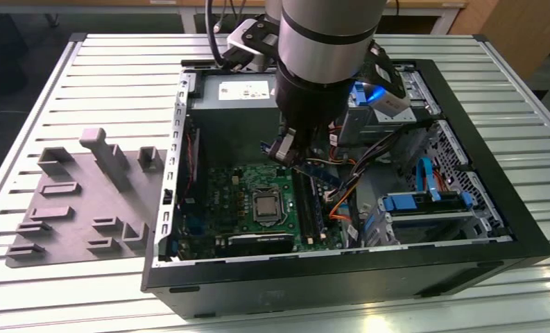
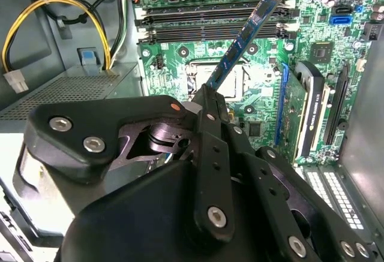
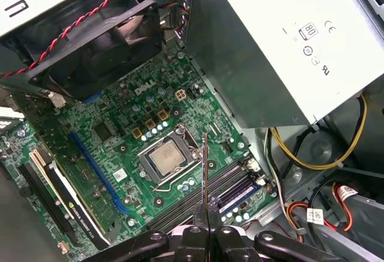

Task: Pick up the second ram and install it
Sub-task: 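Insert the second ram into the second slot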

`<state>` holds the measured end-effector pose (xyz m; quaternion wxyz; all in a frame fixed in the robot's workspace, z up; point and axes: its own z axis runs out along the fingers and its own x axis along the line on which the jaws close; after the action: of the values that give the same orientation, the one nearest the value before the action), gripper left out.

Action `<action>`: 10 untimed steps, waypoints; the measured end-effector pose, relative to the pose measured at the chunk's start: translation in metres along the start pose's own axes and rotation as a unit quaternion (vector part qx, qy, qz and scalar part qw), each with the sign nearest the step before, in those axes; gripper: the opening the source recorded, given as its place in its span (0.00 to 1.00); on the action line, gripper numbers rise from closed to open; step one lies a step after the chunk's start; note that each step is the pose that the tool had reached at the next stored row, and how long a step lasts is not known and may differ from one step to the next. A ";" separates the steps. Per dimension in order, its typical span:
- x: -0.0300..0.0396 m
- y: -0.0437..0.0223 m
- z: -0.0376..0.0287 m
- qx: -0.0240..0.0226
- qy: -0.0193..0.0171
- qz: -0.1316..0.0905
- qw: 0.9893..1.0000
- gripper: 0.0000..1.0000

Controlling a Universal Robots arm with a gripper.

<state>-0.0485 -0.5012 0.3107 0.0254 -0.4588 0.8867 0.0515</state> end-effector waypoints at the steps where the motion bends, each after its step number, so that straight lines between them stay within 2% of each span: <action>1: 0.0000 0.0000 0.0000 0.000 0.000 0.001 1.000 0.12; 10: -0.0001 0.0000 0.0001 0.001 0.000 0.013 1.000 0.12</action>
<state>-0.0484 -0.5011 0.3106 0.0258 -0.4476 0.8924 0.0507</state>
